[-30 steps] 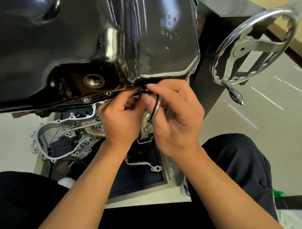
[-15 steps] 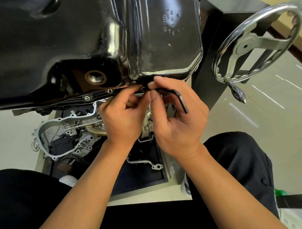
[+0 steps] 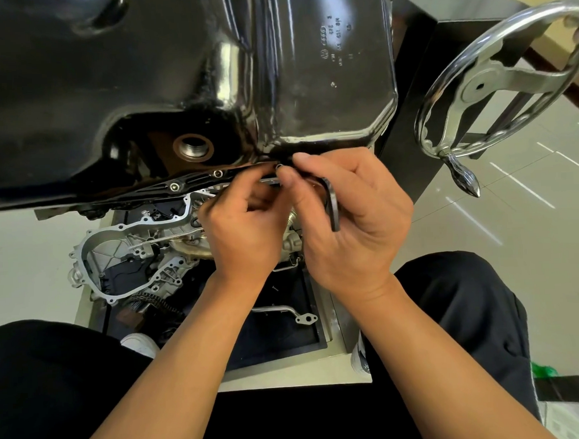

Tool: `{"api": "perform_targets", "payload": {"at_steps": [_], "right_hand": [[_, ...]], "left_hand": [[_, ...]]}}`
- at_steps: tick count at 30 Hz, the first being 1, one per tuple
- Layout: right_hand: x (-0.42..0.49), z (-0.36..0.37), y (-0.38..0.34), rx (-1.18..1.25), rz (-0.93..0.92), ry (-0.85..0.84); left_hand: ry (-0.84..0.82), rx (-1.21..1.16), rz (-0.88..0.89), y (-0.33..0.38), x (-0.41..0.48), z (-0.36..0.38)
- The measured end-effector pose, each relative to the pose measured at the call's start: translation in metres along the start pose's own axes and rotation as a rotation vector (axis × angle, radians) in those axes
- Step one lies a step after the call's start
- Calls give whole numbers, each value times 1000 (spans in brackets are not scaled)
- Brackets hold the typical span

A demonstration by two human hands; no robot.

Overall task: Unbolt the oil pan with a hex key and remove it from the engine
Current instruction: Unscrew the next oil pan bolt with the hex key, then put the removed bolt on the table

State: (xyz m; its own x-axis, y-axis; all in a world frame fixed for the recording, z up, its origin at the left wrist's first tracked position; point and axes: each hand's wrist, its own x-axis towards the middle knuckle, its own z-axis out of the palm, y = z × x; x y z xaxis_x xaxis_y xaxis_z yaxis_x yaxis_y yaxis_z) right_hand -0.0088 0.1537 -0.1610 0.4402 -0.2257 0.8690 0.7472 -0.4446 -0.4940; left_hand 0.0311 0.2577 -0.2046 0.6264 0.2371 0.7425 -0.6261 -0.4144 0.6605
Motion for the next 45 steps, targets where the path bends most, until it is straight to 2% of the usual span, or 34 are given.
{"api": "perform_targets", "payload": {"at_steps": [8, 11, 18, 26, 32, 35, 38, 40, 43, 45], "right_hand": [[1, 0, -2, 0, 18, 56], [0, -1, -2, 17, 36, 20], [1, -4, -1, 17, 2, -70], [2, -2, 1, 19, 10, -20], [2, -8, -3, 69, 112, 24], [12, -26, -8, 139, 235, 74], [31, -63, -13, 228, 421, 199], [49, -99, -16, 247, 516, 302], [73, -165, -25, 193, 545, 465], [85, -212, -34, 128, 507, 554]], "left_hand": [[27, -10, -26, -1, -1, 1], [21, -2, -57, -1, -1, 1], [21, 107, 3, 2, 0, -2], [58, 35, 19, -3, 2, 3], [58, 65, 113, -3, 2, 3], [-34, 13, 180, 13, 1, 8], [-186, -97, 185, 43, -1, 20], [-298, -186, 61, 67, -5, 33], [-490, -320, -241, 111, -11, 63], [-622, -429, -295, 147, -12, 97]]}}
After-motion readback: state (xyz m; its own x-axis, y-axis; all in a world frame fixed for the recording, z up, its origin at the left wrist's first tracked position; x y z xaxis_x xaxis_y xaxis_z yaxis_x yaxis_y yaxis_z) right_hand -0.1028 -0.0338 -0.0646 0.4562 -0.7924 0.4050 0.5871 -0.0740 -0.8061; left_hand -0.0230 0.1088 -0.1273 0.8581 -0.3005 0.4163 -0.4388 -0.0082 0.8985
